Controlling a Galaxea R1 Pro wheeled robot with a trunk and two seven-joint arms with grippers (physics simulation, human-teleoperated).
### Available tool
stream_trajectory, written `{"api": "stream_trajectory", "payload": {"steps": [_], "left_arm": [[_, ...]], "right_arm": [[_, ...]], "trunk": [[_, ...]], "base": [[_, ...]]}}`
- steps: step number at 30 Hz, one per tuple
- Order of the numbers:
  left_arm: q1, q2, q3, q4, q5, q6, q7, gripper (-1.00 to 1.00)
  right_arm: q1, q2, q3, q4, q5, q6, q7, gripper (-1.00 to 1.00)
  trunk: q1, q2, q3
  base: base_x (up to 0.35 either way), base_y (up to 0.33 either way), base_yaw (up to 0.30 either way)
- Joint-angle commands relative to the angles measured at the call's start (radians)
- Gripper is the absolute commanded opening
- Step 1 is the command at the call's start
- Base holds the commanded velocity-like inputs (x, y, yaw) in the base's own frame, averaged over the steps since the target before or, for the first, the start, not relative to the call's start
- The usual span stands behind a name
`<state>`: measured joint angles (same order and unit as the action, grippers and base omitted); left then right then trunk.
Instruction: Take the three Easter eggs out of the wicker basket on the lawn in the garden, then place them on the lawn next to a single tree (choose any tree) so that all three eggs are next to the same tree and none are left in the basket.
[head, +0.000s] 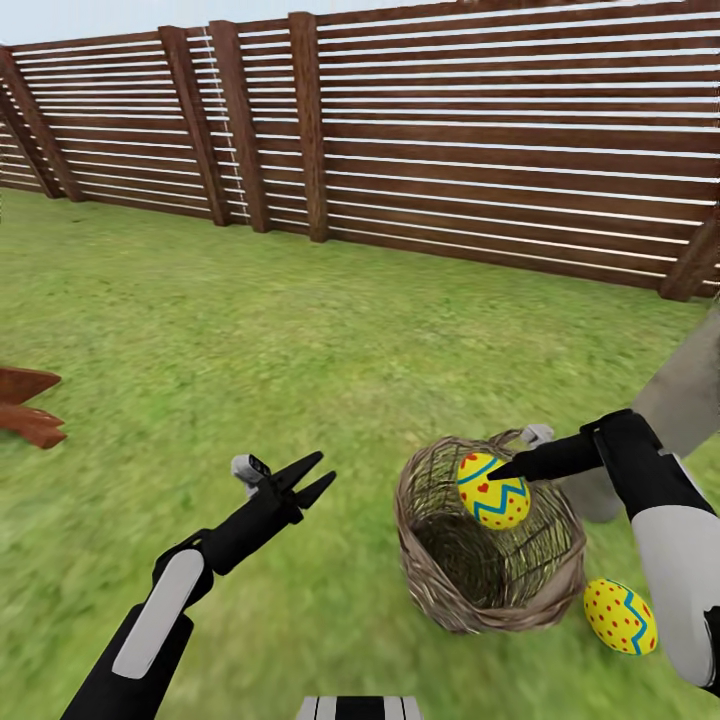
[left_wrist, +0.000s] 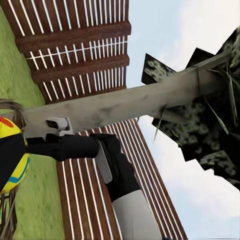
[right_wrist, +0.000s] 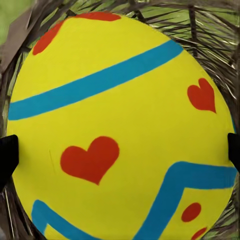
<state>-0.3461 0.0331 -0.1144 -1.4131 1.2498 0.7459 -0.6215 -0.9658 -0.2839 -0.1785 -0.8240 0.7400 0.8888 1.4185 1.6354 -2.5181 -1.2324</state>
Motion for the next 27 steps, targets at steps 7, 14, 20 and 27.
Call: {"api": "stream_trajectory", "payload": {"steps": [7, 14, 20, 27], "left_arm": [[-0.002, 0.004, 0.001, -0.011, 0.008, 0.022, 0.003, 1.0], [-0.002, 0.004, 0.001, -0.013, 0.008, 0.024, 0.002, 1.0], [-0.002, 0.002, 0.001, -0.014, 0.008, 0.024, 0.002, 1.0], [-0.003, 0.002, 0.0, -0.013, 0.007, 0.024, 0.002, 1.0]], "right_arm": [[0.001, -0.002, -0.005, -0.003, 0.001, 0.011, 0.022, -1.0], [0.001, -0.007, -0.011, -0.004, -0.006, 0.016, 0.026, -1.0], [0.001, -0.006, -0.213, -0.004, -0.006, 0.009, 0.132, -1.0], [0.009, -0.015, -0.346, 0.004, -0.005, 0.002, 0.152, -1.0]], "trunk": [[-0.003, 0.001, 0.026], [-0.006, 0.003, 0.055], [-0.009, 0.004, 0.084], [-0.012, 0.006, 0.116]], "base": [[-0.077, 0.0, 0.0], [-0.333, 0.0, -0.11], [-0.049, 0.0, -0.239], [-0.012, 0.0, -0.174]]}}
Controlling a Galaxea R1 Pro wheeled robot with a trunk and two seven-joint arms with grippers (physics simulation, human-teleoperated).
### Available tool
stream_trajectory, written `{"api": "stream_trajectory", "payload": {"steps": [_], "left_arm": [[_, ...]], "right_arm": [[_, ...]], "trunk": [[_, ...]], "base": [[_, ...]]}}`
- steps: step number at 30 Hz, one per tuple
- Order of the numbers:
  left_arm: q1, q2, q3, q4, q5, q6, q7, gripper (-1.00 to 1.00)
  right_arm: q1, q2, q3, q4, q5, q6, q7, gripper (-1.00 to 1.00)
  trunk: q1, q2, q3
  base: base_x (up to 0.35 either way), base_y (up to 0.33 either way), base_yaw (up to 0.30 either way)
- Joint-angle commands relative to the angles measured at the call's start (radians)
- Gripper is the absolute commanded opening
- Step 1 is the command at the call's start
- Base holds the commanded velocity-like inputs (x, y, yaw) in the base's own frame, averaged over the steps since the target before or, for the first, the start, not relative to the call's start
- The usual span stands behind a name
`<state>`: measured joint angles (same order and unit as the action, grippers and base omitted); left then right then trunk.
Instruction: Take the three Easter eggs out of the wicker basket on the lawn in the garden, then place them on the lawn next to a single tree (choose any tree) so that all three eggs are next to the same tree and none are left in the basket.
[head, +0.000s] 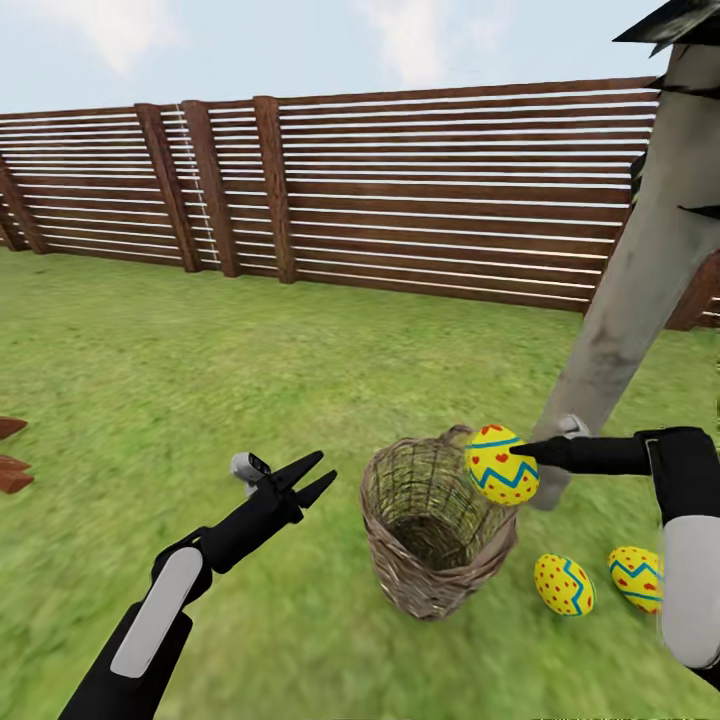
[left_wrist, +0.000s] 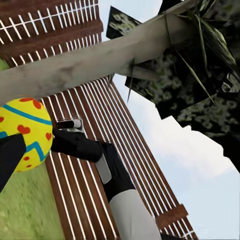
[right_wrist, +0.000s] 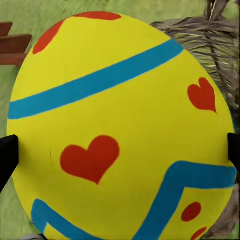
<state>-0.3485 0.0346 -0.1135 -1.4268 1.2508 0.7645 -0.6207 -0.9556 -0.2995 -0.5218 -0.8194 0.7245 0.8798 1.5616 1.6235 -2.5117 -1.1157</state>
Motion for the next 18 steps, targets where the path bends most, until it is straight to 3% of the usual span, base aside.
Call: {"api": "stream_trajectory", "payload": {"steps": [1, 3, 4, 5, 9, 12, 14, 15, 17, 18], "left_arm": [[-0.001, 0.0, -0.001, 0.0, 0.006, 0.006, 0.001, 1.0], [-0.001, -0.001, -0.003, 0.0, 0.006, 0.006, 0.0, 1.0], [-0.001, -0.001, -0.005, -0.001, 0.006, 0.006, 0.0, 1.0], [-0.001, -0.001, -0.013, -0.001, 0.006, 0.006, 0.0, 1.0], [-0.005, -0.019, -0.11, -0.016, 0.006, 0.001, -0.003, 1.0], [-0.006, -0.023, -0.127, -0.018, 0.007, 0.0, -0.006, 1.0], [-0.005, -0.04, -0.189, -0.019, 0.007, -0.008, -0.005, 1.0], [-0.005, -0.067, -0.236, -0.017, 0.006, -0.012, -0.003, 1.0], [-0.005, -0.088, -0.27, -0.017, 0.0, -0.015, 0.0, 1.0], [-0.005, -0.095, -0.29, -0.016, -0.002, -0.016, 0.001, 1.0]], "right_arm": [[0.003, -0.009, -0.008, 0.001, 0.01, 0.011, 0.009, -1.0], [0.013, -0.021, -0.085, 0.002, 0.009, 0.011, 0.009, -1.0], [0.021, -0.023, -0.143, 0.002, 0.011, 0.01, 0.009, -1.0], [0.033, -0.024, -0.169, 0.002, 0.012, 0.01, 0.009, -1.0], [0.109, -0.042, -0.199, 0.002, 0.012, -0.006, 0.009, -1.0], [0.143, -0.063, -0.25, 0.003, 0.011, -0.013, 0.009, -1.0], [0.173, -0.066, -0.281, 0.003, 0.014, -0.02, 0.009, -1.0], [0.181, -0.068, -0.287, 0.003, 0.019, -0.048, -0.003, -1.0], [0.185, -0.07, -0.314, 0.003, 0.021, -0.096, -0.06, -1.0], [0.188, -0.076, -0.372, 0.003, 0.025, -0.137, -0.117, -1.0]], "trunk": [[-0.001, 0.0, 0.004], [-0.002, 0.0, 0.013], [-0.002, 0.001, 0.018], [-0.003, 0.001, 0.023], [-0.003, 0.001, 0.03], [-0.003, 0.001, 0.033], [-0.003, 0.001, 0.034], [-0.003, 0.001, 0.035], [-0.003, 0.001, 0.035], [-0.003, 0.001, 0.035]], "base": [[-0.193, 0.0, -0.146], [-0.289, 0.0, -0.193], [-0.184, 0.0, -0.212], [-0.094, 0.0, -0.228], [-0.017, 0.0, -0.245], [-0.001, 0.0, -0.248], [0.0, 0.0, -0.249], [0.0, 0.0, -0.185], [0.0, 0.0, -0.072], [0.0, 0.0, -0.013]]}}
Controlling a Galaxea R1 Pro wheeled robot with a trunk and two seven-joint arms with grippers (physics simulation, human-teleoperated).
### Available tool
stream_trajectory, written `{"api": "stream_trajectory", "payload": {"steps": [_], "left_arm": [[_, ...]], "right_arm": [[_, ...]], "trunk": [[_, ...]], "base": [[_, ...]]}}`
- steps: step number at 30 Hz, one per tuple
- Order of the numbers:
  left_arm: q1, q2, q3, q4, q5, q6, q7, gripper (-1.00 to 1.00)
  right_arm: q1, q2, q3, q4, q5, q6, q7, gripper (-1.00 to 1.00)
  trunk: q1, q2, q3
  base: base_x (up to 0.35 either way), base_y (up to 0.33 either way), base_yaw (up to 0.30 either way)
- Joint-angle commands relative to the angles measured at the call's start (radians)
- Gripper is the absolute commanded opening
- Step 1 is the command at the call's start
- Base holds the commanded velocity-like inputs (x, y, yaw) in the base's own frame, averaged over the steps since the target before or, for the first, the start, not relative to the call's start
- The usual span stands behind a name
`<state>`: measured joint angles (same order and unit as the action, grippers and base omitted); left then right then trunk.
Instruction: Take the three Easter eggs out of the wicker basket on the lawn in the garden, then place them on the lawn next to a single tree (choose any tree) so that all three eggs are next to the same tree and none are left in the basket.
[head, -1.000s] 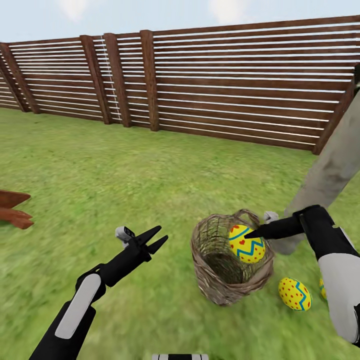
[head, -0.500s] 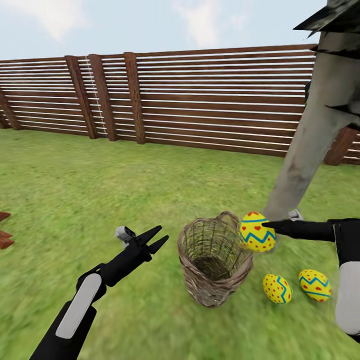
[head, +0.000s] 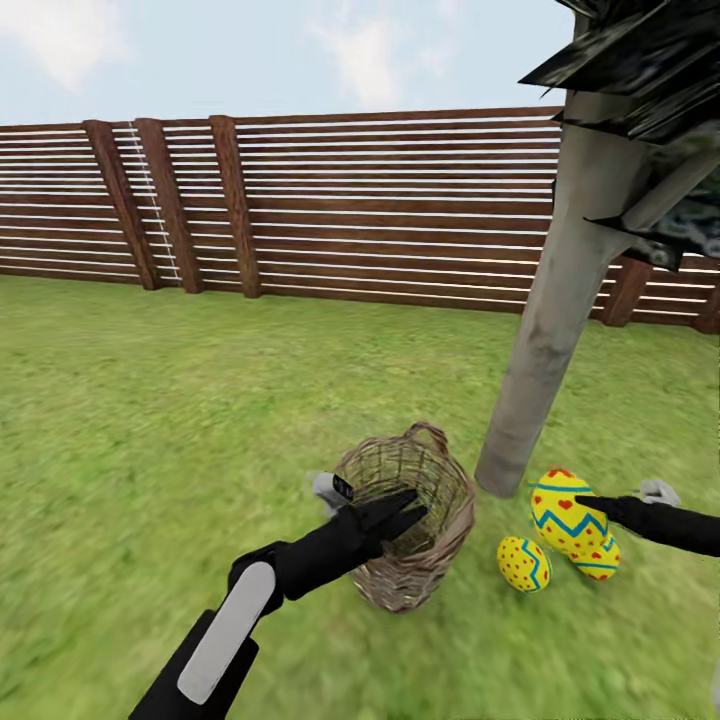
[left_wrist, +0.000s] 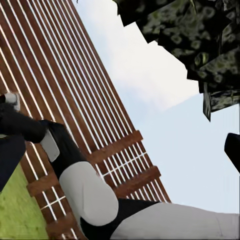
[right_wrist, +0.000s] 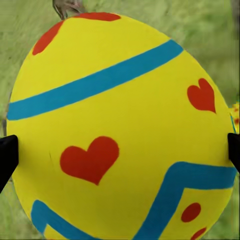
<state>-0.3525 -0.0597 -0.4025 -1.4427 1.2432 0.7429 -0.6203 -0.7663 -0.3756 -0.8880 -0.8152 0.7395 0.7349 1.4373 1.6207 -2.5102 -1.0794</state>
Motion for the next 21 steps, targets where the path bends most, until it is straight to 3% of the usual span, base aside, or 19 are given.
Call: {"api": "stream_trajectory", "payload": {"steps": [1, 5, 7, 9, 10, 13, 14, 16, 21], "left_arm": [[-0.001, -0.002, -0.007, 0.001, 0.005, 0.005, 0.001, 1.0], [-0.001, -0.02, -0.01, 0.011, -0.001, 0.005, 0.005, 1.0], [-0.001, -0.028, -0.011, 0.013, -0.002, 0.005, 0.006, 1.0], [-0.001, -0.032, -0.04, 0.012, -0.006, 0.004, 0.008, 1.0], [-0.001, -0.032, -0.055, 0.012, -0.021, 0.004, 0.009, 1.0], [-0.003, -0.061, -0.069, 0.014, -0.131, -0.004, 0.011, 1.0], [-0.003, -0.065, -0.084, 0.014, -0.145, -0.019, 0.011, 1.0], [-0.003, -0.066, -0.119, 0.014, -0.154, -0.063, 0.011, 1.0], [-0.004, -0.066, -0.129, 0.015, -0.156, -0.085, 0.011, 1.0]], "right_arm": [[0.012, -0.001, -0.029, -0.001, 0.018, -0.018, -0.022, -1.0], [0.083, 0.009, -0.041, 0.015, 0.029, -0.047, -0.102, -1.0], [0.1, 0.011, -0.042, 0.017, 0.028, -0.047, -0.173, -1.0], [0.104, 0.014, -0.041, 0.019, 0.025, -0.047, -0.276, -1.0], [0.105, 0.02, -0.04, 0.019, 0.024, -0.047, -0.32, -1.0], [0.105, 0.069, -0.043, 0.016, 0.018, -0.044, -0.479, -1.0], [0.105, 0.083, -0.043, 0.016, 0.018, -0.044, -0.509, -1.0], [0.106, 0.098, -0.043, 0.013, 0.018, -0.045, -0.527, -1.0], [0.105, 0.102, -0.043, 0.016, 0.018, -0.045, -0.531, -1.0]], "trunk": [[0.0, 0.0, -0.001], [0.0, 0.0, -0.001], [0.0, 0.0, -0.001], [0.0, 0.0, -0.001], [0.0, 0.0, -0.001], [0.0, 0.0, -0.003], [0.0, 0.0, -0.003], [0.0, 0.0, -0.004], [0.0, 0.0, -0.007]], "base": [[0.0, 0.0, -0.004], [0.09, -0.088, 0.0], [0.215, -0.225, -0.101], [0.242, -0.236, -0.244], [0.262, -0.223, -0.266], [0.281, -0.198, -0.273], [0.287, -0.191, -0.274], [0.272, -0.214, -0.274], [0.24, -0.251, -0.274]]}}
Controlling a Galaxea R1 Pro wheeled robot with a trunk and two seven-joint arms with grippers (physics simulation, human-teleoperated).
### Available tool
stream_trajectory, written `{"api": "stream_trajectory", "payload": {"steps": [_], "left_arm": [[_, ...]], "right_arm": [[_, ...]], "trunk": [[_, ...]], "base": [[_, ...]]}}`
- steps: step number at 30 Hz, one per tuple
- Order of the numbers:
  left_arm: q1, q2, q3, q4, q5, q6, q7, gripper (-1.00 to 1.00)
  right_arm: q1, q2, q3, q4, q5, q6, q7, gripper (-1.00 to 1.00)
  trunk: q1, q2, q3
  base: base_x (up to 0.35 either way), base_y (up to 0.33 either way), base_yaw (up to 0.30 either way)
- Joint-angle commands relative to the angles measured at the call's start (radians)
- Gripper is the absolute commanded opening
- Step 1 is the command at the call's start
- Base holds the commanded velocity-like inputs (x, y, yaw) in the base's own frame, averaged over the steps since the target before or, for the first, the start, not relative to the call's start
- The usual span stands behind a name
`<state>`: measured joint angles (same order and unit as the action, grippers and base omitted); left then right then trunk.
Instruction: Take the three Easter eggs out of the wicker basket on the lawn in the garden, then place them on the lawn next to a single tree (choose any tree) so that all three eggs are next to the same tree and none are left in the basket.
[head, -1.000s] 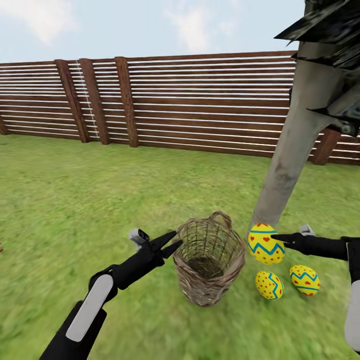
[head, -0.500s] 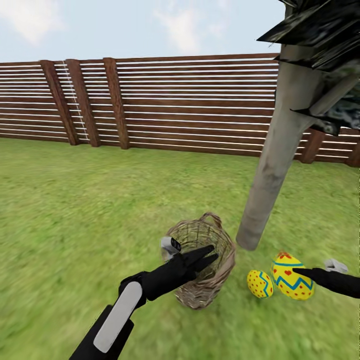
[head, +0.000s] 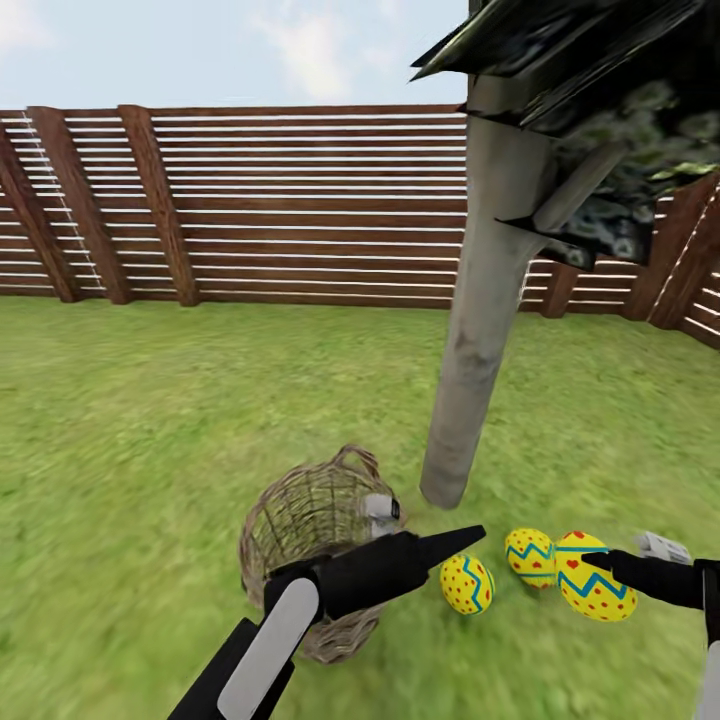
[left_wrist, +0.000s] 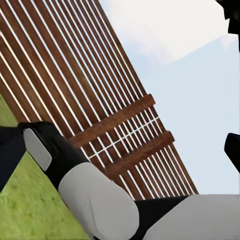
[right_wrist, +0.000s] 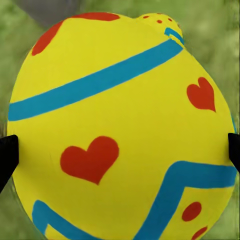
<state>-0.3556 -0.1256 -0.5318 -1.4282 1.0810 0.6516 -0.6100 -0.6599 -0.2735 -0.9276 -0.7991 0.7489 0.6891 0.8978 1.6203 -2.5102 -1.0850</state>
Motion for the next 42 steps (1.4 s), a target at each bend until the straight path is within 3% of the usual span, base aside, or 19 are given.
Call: {"api": "stream_trajectory", "payload": {"steps": [1, 5, 14, 16, 19, 22, 24, 28, 30, 31, 33, 34, 36, 38, 39, 42], "left_arm": [[0.0, 0.0, 0.0, 0.0, 0.007, 0.007, 0.001, 1.0], [-0.001, 0.0, 0.0, 0.0, 0.007, 0.007, 0.001, 1.0], [0.0, 0.001, 0.001, 0.0, 0.005, -0.003, 0.001, 1.0], [0.0, 0.001, 0.001, 0.0, 0.004, -0.028, 0.001, 1.0], [0.0, 0.002, -0.003, 0.001, 0.005, -0.079, 0.001, 1.0], [0.0, 0.0, -0.012, 0.039, 0.004, -0.094, 0.002, 1.0], [0.0, -0.001, -0.028, 0.063, 0.005, -0.149, 0.002, 1.0], [0.0, 0.0, -0.048, 0.075, 0.005, -0.18, 0.003, 1.0], [0.0, -0.001, -0.049, 0.081, 0.004, -0.182, 0.002, 1.0], [0.0, 0.0, -0.05, 0.082, 0.004, -0.182, 0.002, 1.0], [-0.001, -0.001, -0.05, 0.083, 0.004, -0.183, 0.002, 1.0], [0.0, -0.002, -0.051, 0.082, 0.004, -0.182, 0.003, 1.0], [0.0, -0.002, -0.051, 0.081, 0.005, -0.183, 0.003, 1.0], [0.0, -0.001, -0.054, 0.082, 0.006, -0.195, 0.001, 1.0], [0.0, 0.0, -0.068, 0.085, 0.007, -0.262, 0.001, 1.0], [0.0, 0.0, -0.101, 0.106, 0.006, -0.315, 0.001, 1.0]], "right_arm": [[-0.001, 0.0, -0.004, 0.0, 0.009, 0.001, 0.009, -1.0], [-0.001, 0.001, -0.004, 0.001, 0.008, 0.001, 0.008, -1.0], [0.0, 0.011, -0.002, 0.003, 0.009, -0.005, -0.01, -1.0], [-0.001, 0.028, -0.002, 0.002, 0.009, -0.043, -0.059, -1.0], [-0.001, 0.055, -0.002, 0.005, 0.005, -0.154, -0.19, -1.0], [-0.001, 0.062, -0.002, 0.051, 0.006, -0.203, -0.226, -1.0], [-0.001, 0.063, -0.002, 0.078, 0.007, -0.232, -0.254, -1.0], [-0.001, 0.07, 0.0, 0.144, 0.007, -0.33, -0.385, -1.0], [-0.001, 0.107, 0.002, 0.197, 0.008, -0.434, -0.491, -1.0], [-0.001, 0.149, 0.004, 0.211, 0.013, -0.529, -0.597, -1.0], [-0.001, 0.202, 0.027, 0.219, 0.021, -0.655, -0.724, -1.0], [-0.001, 0.213, 0.097, 0.22, 0.019, -0.689, -0.744, -1.0], [-0.001, 0.217, 0.14, 0.222, 0.016, -0.699, -0.753, -1.0], [-0.001, 0.217, 0.147, 0.228, 0.015, -0.703, -0.754, -1.0], [-0.001, 0.218, 0.148, 0.231, 0.012, -0.706, -0.753, -1.0], [-0.001, 0.218, 0.148, 0.231, 0.008, -0.707, -0.755, -1.0]], "trunk": [[0.0, 0.0, -0.001], [0.0, 0.0, -0.003], [0.0, 0.0, -0.007], [0.0, 0.0, -0.008], [0.0, 0.0, -0.01], [0.0, 0.0, -0.012], [0.0, 0.0, -0.014], [0.0, 0.0, -0.019], [0.0, 0.0, -0.022], [0.0, 0.0, -0.023], [0.0, 0.0, -0.026], [0.0, 0.0, -0.027], [0.0, 0.0, -0.03], [0.0, 0.0, -0.03], [0.0, 0.0, -0.03], [0.0, 0.0, -0.03]], "base": [[0.218, -0.272, -0.274], [0.094, -0.298, -0.274], [-0.245, -0.198, -0.27], [-0.031, -0.324, -0.19], [-0.005, -0.335, -0.063], [0.009, -0.336, 0.055], [0.087, -0.33, 0.157], [0.139, -0.317, 0.173], [0.213, -0.268, 0.175], [0.238, -0.248, 0.175], [0.242, -0.245, 0.175], [0.244, -0.243, 0.175], [0.244, -0.243, 0.167], [0.12, -0.119, 0.052], [0.021, -0.021, 0.095], [0.114, -0.127, 0.241]]}}
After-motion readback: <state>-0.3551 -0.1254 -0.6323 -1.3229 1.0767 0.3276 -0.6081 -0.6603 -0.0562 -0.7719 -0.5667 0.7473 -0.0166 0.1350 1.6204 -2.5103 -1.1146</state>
